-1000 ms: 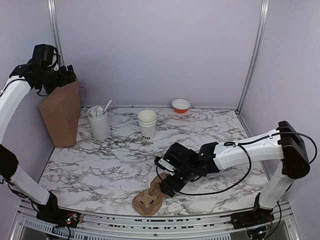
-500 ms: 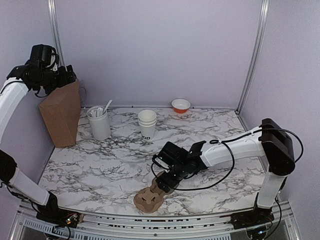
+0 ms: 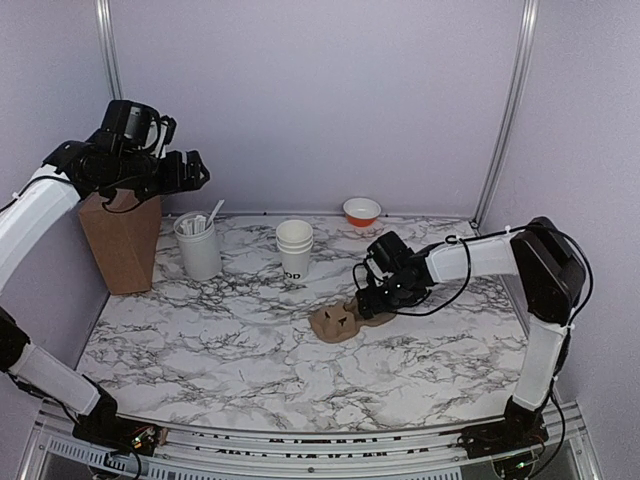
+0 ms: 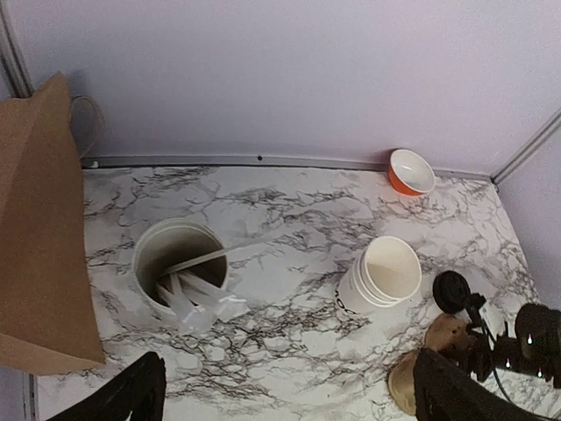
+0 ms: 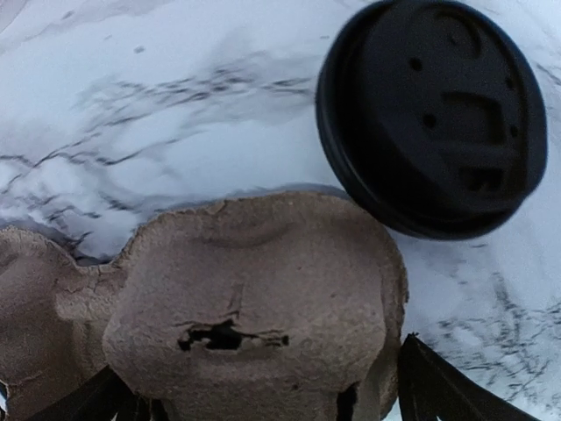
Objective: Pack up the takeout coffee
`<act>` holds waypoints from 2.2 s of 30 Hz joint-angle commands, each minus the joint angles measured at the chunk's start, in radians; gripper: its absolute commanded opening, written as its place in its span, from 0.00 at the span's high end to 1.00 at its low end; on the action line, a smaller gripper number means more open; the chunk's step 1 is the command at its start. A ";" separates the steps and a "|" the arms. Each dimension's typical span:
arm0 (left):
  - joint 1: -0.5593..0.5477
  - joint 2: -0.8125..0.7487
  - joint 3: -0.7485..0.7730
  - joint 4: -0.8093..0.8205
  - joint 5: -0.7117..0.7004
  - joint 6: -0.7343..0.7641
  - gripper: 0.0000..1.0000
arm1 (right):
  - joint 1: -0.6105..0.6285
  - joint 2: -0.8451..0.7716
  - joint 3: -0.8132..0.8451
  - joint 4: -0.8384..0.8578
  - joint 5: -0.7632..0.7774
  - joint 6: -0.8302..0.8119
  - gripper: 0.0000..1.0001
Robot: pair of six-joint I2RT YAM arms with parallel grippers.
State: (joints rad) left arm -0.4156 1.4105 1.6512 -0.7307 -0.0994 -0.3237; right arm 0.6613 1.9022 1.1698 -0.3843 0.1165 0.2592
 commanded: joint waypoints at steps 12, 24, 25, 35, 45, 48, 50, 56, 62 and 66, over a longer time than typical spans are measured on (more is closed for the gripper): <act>-0.434 0.015 -0.382 0.310 0.078 -0.061 0.01 | 0.007 -0.168 -0.069 -0.023 -0.049 -0.093 0.07; -0.540 0.305 -0.322 0.404 0.023 -0.045 0.01 | -0.065 -0.313 -0.108 -0.052 -0.107 0.040 0.07; -0.541 0.326 -0.307 0.402 0.021 -0.077 0.01 | -0.076 -0.318 -0.121 -0.039 -0.129 0.049 0.07; -0.541 0.370 -0.320 0.445 0.039 -0.245 0.01 | -0.095 -0.208 -0.080 0.102 -0.216 0.018 0.07; -0.540 0.282 -0.424 0.483 0.034 -0.296 0.01 | -0.095 -0.090 -0.019 0.141 -0.139 -0.068 0.08; -0.540 0.271 -0.438 0.489 0.041 -0.302 0.01 | -0.081 -0.121 -0.059 0.125 -0.163 -0.053 0.08; -0.539 0.267 -0.442 0.494 0.043 -0.302 0.01 | -0.063 -0.161 -0.096 0.109 -0.184 -0.022 0.08; -0.523 0.269 -0.440 0.500 0.067 -0.296 0.01 | 0.046 -0.313 -0.225 0.095 -0.217 0.101 0.08; -0.496 0.272 -0.460 0.522 0.102 -0.304 0.01 | 0.097 -0.385 -0.262 0.084 -0.193 0.157 0.07; -0.484 0.275 -0.472 0.534 0.118 -0.319 0.01 | 0.081 -0.351 -0.194 -0.011 -0.065 0.097 0.07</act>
State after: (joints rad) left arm -0.9115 1.7050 1.1965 -0.2279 -0.0082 -0.6258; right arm 0.7570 1.5307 0.9100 -0.3084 -0.0639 0.3744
